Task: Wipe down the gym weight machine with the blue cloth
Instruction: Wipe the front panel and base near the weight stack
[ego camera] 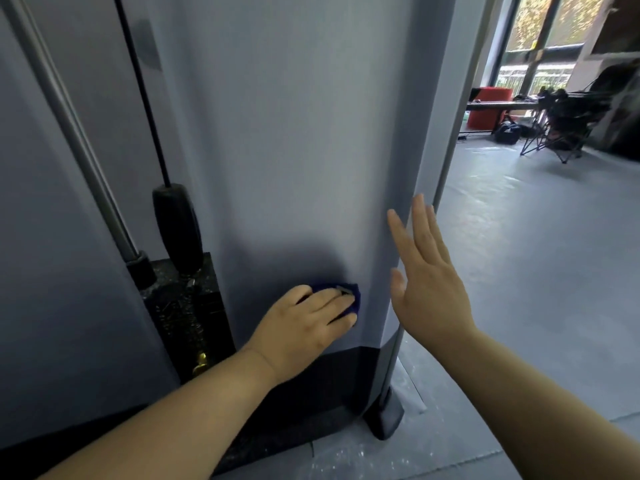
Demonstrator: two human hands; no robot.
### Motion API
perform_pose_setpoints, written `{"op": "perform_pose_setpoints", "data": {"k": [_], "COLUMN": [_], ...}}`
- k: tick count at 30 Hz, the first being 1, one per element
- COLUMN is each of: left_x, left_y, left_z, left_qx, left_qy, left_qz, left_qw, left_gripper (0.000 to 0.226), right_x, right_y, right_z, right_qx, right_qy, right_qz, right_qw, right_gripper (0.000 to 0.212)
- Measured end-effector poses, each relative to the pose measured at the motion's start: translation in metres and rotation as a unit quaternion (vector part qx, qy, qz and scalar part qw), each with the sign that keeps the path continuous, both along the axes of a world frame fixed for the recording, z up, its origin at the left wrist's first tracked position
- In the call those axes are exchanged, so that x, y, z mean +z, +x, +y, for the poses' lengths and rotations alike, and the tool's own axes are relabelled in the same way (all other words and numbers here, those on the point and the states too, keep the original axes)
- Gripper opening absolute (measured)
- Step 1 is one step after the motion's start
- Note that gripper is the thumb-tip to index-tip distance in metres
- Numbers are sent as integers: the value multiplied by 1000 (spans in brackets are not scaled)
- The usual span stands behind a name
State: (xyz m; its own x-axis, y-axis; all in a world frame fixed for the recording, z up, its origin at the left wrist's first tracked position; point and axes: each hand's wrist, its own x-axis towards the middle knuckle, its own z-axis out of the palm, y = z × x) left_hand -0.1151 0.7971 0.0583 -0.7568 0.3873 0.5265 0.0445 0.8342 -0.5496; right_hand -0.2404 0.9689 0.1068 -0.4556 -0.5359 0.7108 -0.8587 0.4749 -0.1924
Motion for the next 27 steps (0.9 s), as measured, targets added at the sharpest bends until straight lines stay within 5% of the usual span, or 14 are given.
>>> {"op": "perform_pose_setpoints", "data": {"k": [6, 14, 21, 27], "left_x": [85, 15, 58, 12], "left_y": [31, 64, 75, 95], "left_z": [-26, -56, -57, -66], "left_qx": [43, 14, 54, 30], "left_qy": [140, 30, 138, 63], "left_qz": [233, -5, 167, -35], "left_qw": [961, 999, 975, 997], "left_gripper": [41, 40, 38, 43], "right_x": [14, -6, 17, 7], "right_y": [11, 37, 49, 59], "right_z": [-16, -44, -66, -69], "right_qx": [29, 64, 79, 93], "right_qy": [-13, 28, -22, -36], "right_qz": [26, 3, -1, -10], "right_qw": [999, 998, 997, 995], "right_gripper": [88, 95, 88, 89]}}
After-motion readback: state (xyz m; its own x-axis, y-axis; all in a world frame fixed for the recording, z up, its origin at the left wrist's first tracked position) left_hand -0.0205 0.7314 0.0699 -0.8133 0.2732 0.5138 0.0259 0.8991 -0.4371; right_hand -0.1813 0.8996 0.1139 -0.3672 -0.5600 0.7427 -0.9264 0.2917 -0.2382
